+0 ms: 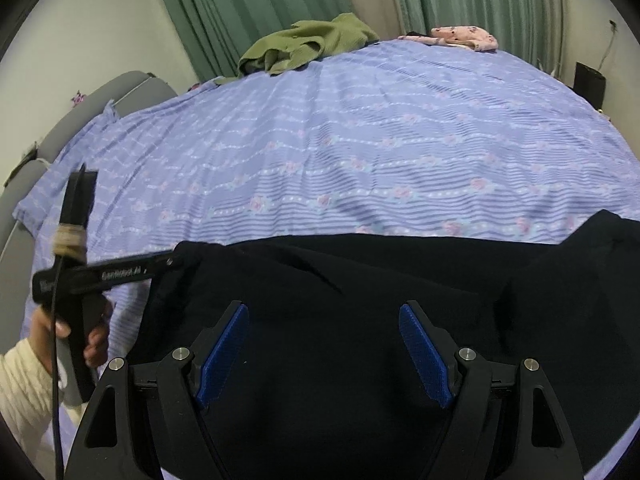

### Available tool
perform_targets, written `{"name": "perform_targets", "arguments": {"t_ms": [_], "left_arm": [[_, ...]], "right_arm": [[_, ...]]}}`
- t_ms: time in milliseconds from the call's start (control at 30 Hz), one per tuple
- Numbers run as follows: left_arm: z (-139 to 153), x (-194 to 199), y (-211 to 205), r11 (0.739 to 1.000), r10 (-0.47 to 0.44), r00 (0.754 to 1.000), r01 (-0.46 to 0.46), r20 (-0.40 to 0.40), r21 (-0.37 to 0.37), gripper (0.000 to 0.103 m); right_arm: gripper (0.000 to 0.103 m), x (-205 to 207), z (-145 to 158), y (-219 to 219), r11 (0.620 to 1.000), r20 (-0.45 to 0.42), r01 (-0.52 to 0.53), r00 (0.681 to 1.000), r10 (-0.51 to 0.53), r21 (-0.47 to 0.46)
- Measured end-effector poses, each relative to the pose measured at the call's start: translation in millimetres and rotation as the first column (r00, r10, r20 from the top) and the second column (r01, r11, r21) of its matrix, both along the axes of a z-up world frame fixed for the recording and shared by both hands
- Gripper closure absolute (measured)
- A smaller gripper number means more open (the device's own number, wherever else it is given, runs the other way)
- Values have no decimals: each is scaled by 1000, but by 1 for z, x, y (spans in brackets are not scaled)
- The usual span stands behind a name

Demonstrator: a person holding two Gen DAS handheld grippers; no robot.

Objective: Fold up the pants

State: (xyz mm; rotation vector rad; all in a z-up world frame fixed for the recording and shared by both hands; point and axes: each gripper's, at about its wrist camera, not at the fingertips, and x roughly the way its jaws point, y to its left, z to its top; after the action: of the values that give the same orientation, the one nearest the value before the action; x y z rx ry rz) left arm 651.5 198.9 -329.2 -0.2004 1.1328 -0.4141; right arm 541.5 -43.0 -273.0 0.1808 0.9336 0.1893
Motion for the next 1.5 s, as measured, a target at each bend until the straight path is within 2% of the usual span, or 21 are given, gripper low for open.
{"name": "perform_targets", "arguments": {"t_ms": [33,133,233,267,367,433,533,600,667,767,867,967,1000,1067,1100,1233,1400,1500], "left_arm": [[-3,2,-1,999,-6,1000,5,-27,-42,51],[-6,3,-5,998,-6,999,3,-45,-60,52],[-5,-2,5,988,-20,997,9,-70,-156,52],[-6,-2,6,987,-39,996,28,-74,-156,52],[-29,1,2,993,-76,987,61,-142,-105,50],[-31,2,-3,995,-52,989,39,-141,-88,51],[-26,3,-2,995,26,988,-40,-150,-90,59],[-16,-2,-5,998,24,994,-29,-106,-49,63],[1,-11,-7,1000,19,999,-19,-35,-5,67],[31,-29,3,998,47,996,-49,73,32,68],[42,-33,43,984,164,978,-171,127,41,68],[18,-22,75,969,247,969,-247,31,2,68],[10,-22,72,971,238,971,-238,11,32,68],[1,-19,57,973,192,981,-194,23,126,68],[2,-20,53,971,184,982,-187,36,145,68],[-1,-25,64,968,235,972,-234,-4,88,67],[-6,-32,55,964,205,979,-201,-8,175,67],[-1,-30,47,950,192,981,-190,18,248,55]], "right_arm": [[25,0,-2,2,1000,0,-5,1000,5,-2],[25,1,-6,4,1000,-11,-15,1000,15,8],[25,1,-8,4,999,-21,-26,999,26,28],[25,0,-8,5,999,-20,-29,999,29,29],[25,1,-9,10,998,-18,-39,999,40,40],[26,2,-10,15,998,-19,-49,999,50,44],[36,1,-11,20,997,-21,-67,998,67,42],[48,1,-11,23,996,-23,-79,997,80,38],[53,1,-9,24,995,-21,-86,996,87,40],[53,1,-2,29,994,-2,-94,996,94,53],[53,-1,8,39,992,28,-113,993,111,56],[53,-2,15,53,989,63,-139,989,137,38],[53,-2,15,57,989,64,-143,988,140,31],[53,-2,15,62,989,58,-148,988,146,29],[53,-3,16,62,988,57,-153,987,150,36],[53,-6,16,56,989,44,-146,989,144,26],[53,-13,11,45,992,-2,-122,992,123,27],[53,-20,12,45,993,-15,-115,993,114,-10]]}}
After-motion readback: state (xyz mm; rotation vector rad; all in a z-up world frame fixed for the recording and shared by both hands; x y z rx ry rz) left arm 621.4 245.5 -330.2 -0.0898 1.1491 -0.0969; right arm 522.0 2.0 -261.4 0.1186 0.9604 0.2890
